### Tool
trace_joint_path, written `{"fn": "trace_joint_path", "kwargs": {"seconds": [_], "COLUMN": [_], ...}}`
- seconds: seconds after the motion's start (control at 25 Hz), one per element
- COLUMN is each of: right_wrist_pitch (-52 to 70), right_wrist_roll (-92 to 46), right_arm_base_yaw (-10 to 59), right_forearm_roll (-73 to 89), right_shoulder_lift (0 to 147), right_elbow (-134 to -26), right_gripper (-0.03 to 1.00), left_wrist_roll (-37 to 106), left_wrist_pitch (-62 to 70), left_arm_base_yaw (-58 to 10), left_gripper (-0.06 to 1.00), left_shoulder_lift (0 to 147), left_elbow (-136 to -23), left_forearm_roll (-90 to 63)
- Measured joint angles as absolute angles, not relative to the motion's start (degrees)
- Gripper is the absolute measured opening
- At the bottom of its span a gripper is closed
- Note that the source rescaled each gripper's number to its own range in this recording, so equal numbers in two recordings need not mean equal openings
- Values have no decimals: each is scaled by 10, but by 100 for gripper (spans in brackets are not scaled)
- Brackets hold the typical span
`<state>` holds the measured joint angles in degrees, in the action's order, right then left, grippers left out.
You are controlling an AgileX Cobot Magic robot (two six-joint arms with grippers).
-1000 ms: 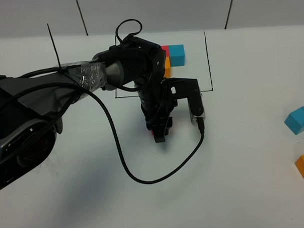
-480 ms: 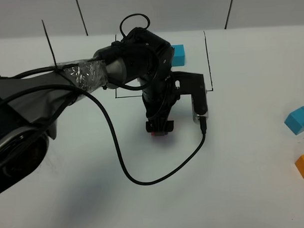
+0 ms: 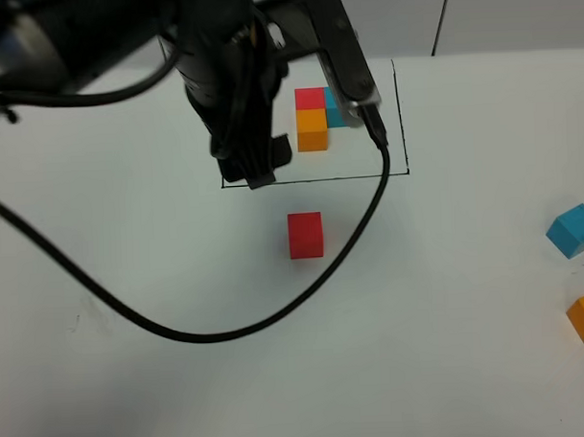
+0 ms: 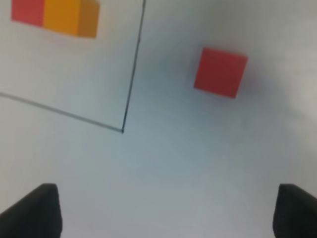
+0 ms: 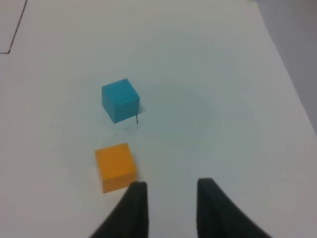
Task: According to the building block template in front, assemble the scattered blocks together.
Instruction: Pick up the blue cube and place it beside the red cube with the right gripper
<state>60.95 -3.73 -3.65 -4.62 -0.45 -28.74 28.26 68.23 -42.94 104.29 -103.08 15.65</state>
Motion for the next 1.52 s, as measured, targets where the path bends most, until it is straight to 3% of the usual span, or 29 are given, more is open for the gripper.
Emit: {"fn": "trace_joint_path", "kwargs": {"seconds": [0.28, 0.6, 1.04, 1.16, 1.52], "right_wrist_pitch": [610, 610, 610, 610, 610], "right_wrist_roll": [-37, -37, -37, -37, -37], "right_arm_base_yaw": [-37, -37, -37, -37, -37], "right_forearm_roll": [-46, -46, -46, -46, -46], "right_shoulder_lift": [-5, -5, -5, -5, -5], "right_elbow": [-287, -287, -287, -287, -287], "right_gripper": [0, 0, 0, 0, 0], "left_wrist_roll": [223, 207, 231, 234, 193], "left_wrist_pitch": [684, 684, 685, 685, 685], "left_arm_base_yaw": [-400, -386, -382, -350, -166], "left_gripper": [74, 73, 73, 73, 72], "left_shoulder_lift": [887, 693, 326, 251, 119], "left_elbow": [-1029, -1020, -780, -729, -626], "left_forearm_roll": [168, 168, 136, 126, 17]}}
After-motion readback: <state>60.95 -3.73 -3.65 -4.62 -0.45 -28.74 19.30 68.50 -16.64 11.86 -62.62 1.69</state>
